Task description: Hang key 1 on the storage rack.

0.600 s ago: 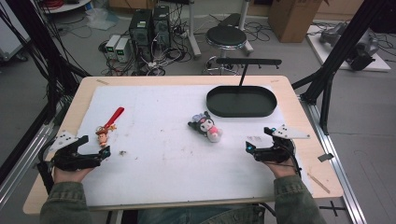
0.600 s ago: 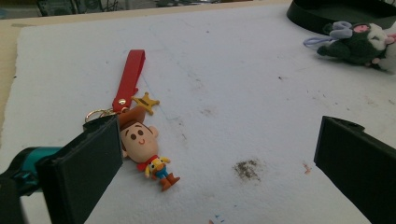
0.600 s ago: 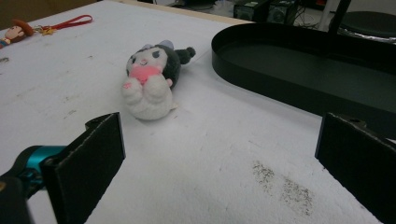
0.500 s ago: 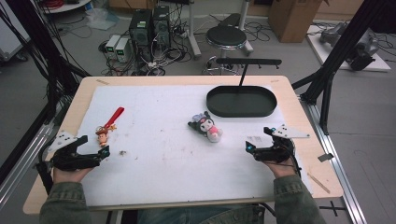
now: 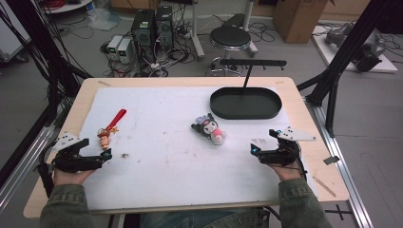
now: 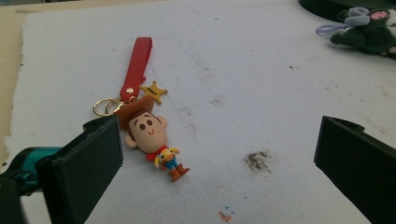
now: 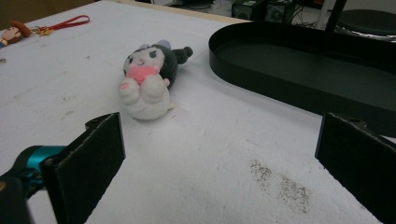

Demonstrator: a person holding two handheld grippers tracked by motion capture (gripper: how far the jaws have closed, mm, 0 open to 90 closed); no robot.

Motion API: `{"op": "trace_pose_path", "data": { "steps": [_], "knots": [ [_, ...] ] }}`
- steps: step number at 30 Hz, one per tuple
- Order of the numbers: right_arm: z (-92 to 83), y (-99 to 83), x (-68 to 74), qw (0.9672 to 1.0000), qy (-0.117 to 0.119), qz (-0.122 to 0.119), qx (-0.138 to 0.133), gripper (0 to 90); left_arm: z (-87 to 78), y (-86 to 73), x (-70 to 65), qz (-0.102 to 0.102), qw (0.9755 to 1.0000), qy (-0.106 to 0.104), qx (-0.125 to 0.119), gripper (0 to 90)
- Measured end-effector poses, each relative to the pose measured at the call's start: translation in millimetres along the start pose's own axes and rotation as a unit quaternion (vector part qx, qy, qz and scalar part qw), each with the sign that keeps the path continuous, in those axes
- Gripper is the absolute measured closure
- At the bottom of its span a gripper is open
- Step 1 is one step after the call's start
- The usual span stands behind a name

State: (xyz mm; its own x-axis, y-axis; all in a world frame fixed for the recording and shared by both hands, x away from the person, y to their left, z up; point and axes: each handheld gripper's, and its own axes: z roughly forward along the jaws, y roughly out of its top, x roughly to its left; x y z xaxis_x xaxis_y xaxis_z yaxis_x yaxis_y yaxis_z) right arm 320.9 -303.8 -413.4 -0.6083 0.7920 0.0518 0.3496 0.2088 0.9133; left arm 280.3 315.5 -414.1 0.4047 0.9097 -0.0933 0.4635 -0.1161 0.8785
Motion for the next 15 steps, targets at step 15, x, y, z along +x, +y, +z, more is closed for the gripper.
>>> {"op": "trace_pose_path", "data": {
  "steps": [15],
  "knots": [
    [0.4, -1.6, 2.3, 0.9999, -0.001, -0.008, 0.013, 0.6, 12.8, 11.2, 6.8, 0.016, 0.9987, 0.033, 0.036, 5.9]
  ]
}}
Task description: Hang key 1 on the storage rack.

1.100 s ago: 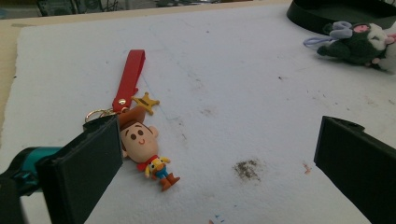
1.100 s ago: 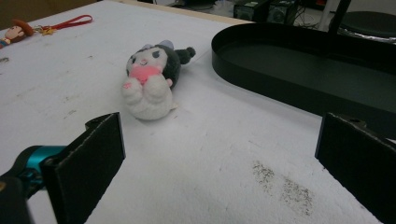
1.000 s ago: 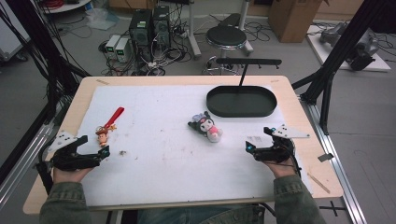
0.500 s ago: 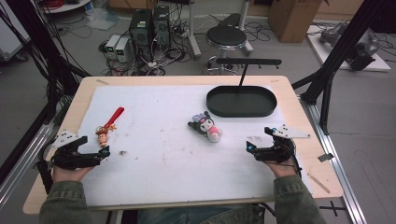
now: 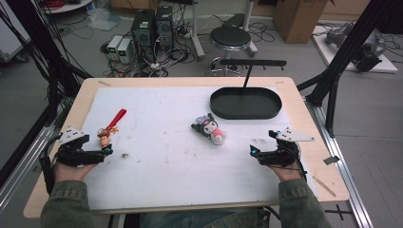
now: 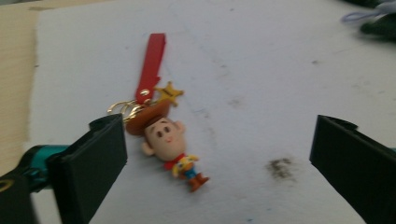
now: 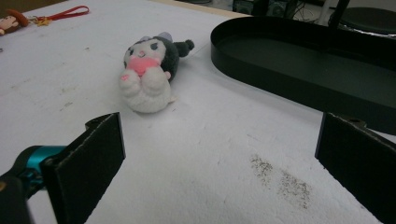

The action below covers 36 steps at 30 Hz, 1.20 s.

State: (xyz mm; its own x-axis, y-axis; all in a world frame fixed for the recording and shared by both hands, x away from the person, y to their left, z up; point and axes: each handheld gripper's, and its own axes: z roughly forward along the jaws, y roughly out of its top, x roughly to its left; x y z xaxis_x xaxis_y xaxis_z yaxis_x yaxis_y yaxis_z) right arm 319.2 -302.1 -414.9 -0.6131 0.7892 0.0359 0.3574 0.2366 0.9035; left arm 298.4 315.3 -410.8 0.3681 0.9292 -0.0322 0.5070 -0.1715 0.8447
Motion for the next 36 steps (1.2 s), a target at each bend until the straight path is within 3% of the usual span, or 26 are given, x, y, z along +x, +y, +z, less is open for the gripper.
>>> {"op": "trace_pose_path", "data": {
  "steps": [5, 13, 18, 27, 29, 31, 33, 36],
  "knots": [
    [-1.8, -1.8, -0.1, 1.0000, 0.001, 0.000, -0.002, 0.6, 2.5, 9.4, 3.8, -0.008, 0.9999, -0.009, 0.009, 5.9],
    [-4.3, -3.4, -1.0, 1.0000, -0.002, 0.006, -0.004, 0.6, 7.1, 27.7, 6.3, 0.003, 0.9994, -0.017, 0.029, 5.8],
    [-5.4, -3.8, -1.6, 1.0000, -0.005, 0.007, -0.006, 0.6, 9.4, 41.4, 8.6, 0.004, 0.9987, -0.040, 0.032, 5.9],
    [-5.3, -4.1, -2.4, 0.9999, -0.008, 0.004, -0.006, 0.6, 18.2, 50.9, 28.9, -0.024, 0.9971, -0.045, 0.057, 5.8],
    [-5.2, -4.3, -2.2, 1.0000, -0.007, 0.003, -0.006, 0.6, 23.1, 53.0, 33.2, -0.031, 0.9958, -0.062, 0.060, 5.9],
    [-5.1, -4.4, -1.6, 1.0000, -0.008, 0.002, -0.004, 0.6, 30.4, 56.7, 35.6, -0.024, 0.9943, -0.074, 0.072, 5.8],
    [-4.3, -4.5, -1.7, 1.0000, -0.007, 0.003, -0.003, 0.6, 37.1, 59.7, 38.6, -0.019, 0.9926, -0.083, 0.087, 5.8],
    [-4.3, -4.6, -1.9, 1.0000, -0.008, 0.004, -0.001, 0.6, 44.4, 62.1, 44.6, -0.024, 0.9917, -0.089, 0.090, 5.8]
  ]
}}
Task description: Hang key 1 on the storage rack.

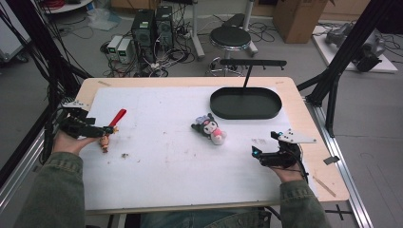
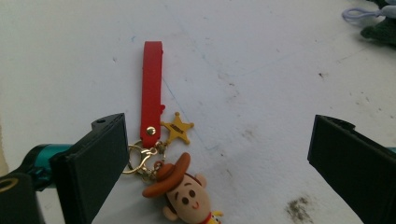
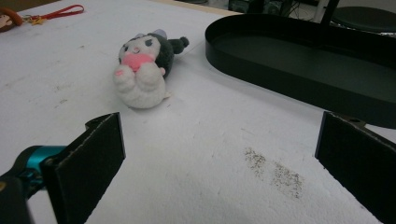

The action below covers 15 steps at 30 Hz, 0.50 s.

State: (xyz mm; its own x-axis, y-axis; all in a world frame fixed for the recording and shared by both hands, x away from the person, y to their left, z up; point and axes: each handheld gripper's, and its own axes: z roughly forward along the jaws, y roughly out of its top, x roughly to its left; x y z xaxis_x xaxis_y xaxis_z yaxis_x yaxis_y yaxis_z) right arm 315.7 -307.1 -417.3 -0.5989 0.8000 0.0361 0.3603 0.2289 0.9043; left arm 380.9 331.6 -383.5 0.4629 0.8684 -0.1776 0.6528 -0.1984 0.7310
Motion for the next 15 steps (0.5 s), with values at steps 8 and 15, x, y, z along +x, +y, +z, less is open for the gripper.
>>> {"op": "trace_pose_path", "data": {
  "steps": [8, 15],
  "knots": [
    [1.7, -0.6, 0.0, 1.0000, 0.001, 0.002, 0.003, 0.6, 11.3, 11.5, 12.7, -0.006, 0.9998, -0.005, 0.017, 5.9],
    [3.5, -2.3, 2.3, 0.9999, 0.005, -0.005, 0.009, 0.6, 18.8, 17.6, 21.6, -0.006, 0.9984, 0.007, 0.055, 5.8]
  ]
}}
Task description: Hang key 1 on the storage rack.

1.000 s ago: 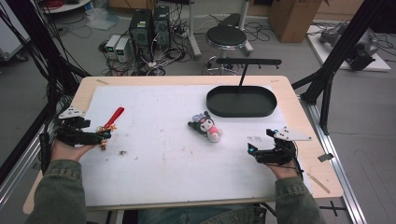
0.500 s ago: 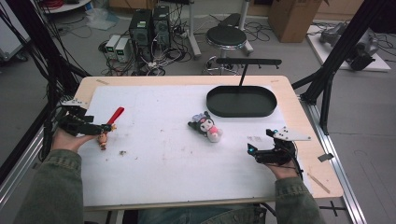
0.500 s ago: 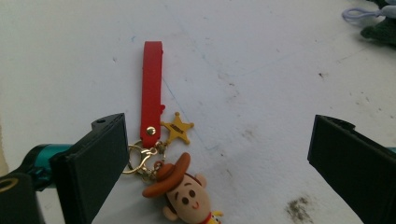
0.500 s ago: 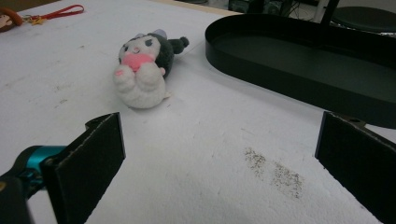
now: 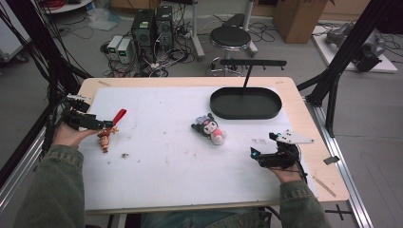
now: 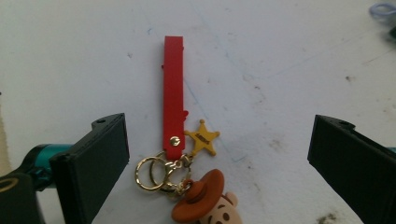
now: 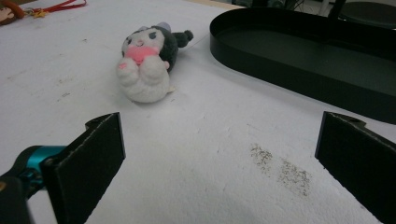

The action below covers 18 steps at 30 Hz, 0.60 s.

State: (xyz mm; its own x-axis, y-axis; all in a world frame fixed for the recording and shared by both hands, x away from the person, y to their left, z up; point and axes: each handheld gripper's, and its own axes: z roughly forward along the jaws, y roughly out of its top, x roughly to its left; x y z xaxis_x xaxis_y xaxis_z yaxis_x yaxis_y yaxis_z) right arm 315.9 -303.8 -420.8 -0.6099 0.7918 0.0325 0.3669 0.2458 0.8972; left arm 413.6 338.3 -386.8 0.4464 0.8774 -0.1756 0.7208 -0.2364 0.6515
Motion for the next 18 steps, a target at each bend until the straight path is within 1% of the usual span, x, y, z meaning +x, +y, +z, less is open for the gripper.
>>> {"op": "trace_pose_path", "data": {
  "steps": [2, 5, 7, 9, 11, 12, 13, 14, 16, 17, 18],
  "knots": [
    [0.6, 0.2, 0.1, 1.0000, 0.000, 0.001, 0.000, 0.6, 4.0, 7.4, 0.3, 0.012, 0.9997, 0.001, 0.020, 5.8],
    [1.6, 0.2, -0.7, 1.0000, -0.001, -0.002, -0.001, 0.6, 9.4, 16.4, 2.2, 0.021, 0.9991, 0.004, 0.036, 5.9],
    [2.5, 0.2, 0.7, 1.0000, -0.001, -0.003, 0.003, 0.6, 13.4, 20.1, 4.3, 0.023, 0.9989, 0.003, 0.042, 5.8],
    [3.9, 0.3, 2.9, 1.0000, 0.004, -0.006, 0.007, 0.6, 20.6, 23.4, 7.5, 0.026, 0.9977, 0.001, 0.062, 5.8],
    [5.6, 0.4, 4.8, 0.9999, 0.004, -0.011, 0.011, 0.6, 26.2, 26.6, 8.8, 0.030, 0.9967, 0.004, 0.075, 5.9],
    [6.2, 0.2, 5.0, 0.9998, 0.002, -0.012, 0.013, 0.6, 28.5, 28.4, 9.1, 0.031, 0.9964, -0.001, 0.079, 5.9],
    [6.4, 0.0, 5.1, 0.9998, 0.002, -0.013, 0.016, 0.6, 30.3, 29.6, 8.8, 0.031, 0.9962, -0.002, 0.081, 5.8],
    [6.3, -0.2, 4.1, 0.9997, -0.002, -0.015, 0.017, 0.6, 33.1, 31.4, 9.0, 0.035, 0.9957, 0.000, 0.086, 5.9],
    [5.9, -0.3, 4.0, 0.9997, -0.005, -0.014, 0.017, 0.6, 37.9, 32.7, 9.9, 0.033, 0.9950, 0.000, 0.094, 5.9],
    [5.9, -0.3, 4.0, 0.9997, -0.005, -0.014, 0.017, 0.6, 39.0, 33.0, 11.0, 0.037, 0.9946, 0.001, 0.096, 5.9],
    [5.9, -0.4, 4.0, 0.9997, -0.004, -0.015, 0.017, 0.6, 40.2, 32.9, 12.7, 0.036, 0.9953, -0.001, 0.090, 7.3]
  ]
}}
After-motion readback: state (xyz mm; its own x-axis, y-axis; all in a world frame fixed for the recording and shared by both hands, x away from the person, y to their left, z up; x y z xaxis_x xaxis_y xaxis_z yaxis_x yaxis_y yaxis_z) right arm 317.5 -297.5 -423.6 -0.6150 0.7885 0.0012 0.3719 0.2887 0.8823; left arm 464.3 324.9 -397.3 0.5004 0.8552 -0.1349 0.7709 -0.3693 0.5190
